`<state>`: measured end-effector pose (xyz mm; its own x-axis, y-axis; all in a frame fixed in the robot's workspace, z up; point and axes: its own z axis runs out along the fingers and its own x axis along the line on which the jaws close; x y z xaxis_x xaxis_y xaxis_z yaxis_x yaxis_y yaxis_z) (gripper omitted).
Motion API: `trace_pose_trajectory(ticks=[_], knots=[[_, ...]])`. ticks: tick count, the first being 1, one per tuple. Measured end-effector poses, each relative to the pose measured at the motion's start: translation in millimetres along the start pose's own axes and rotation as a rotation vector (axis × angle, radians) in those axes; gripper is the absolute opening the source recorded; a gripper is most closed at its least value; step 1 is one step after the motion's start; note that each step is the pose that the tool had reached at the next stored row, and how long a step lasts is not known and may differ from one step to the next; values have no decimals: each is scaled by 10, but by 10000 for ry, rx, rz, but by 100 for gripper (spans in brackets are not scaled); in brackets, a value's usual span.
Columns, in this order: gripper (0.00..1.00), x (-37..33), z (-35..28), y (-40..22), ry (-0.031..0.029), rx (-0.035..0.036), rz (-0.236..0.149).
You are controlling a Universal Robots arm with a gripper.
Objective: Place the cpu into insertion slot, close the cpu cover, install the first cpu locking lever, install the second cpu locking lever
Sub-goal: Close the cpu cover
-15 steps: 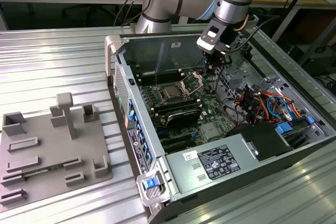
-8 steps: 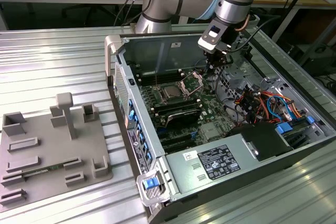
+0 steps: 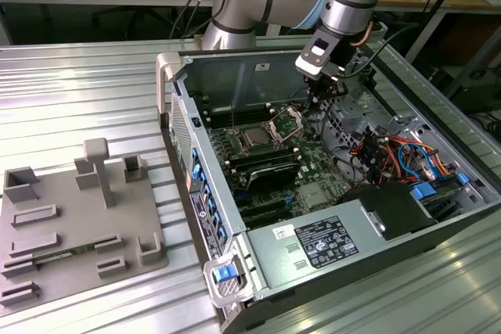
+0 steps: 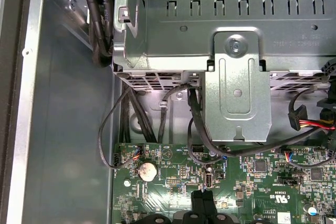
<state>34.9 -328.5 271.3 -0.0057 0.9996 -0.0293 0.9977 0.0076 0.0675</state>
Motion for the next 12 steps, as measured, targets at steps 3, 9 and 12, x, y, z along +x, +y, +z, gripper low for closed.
trace_pose_trajectory(ticks=[3,9,12], knots=[[11,2,37,-2,1,8,0],[11,5,159,-11,1,39,0],[11,8,263,-25,13,40,-63]])
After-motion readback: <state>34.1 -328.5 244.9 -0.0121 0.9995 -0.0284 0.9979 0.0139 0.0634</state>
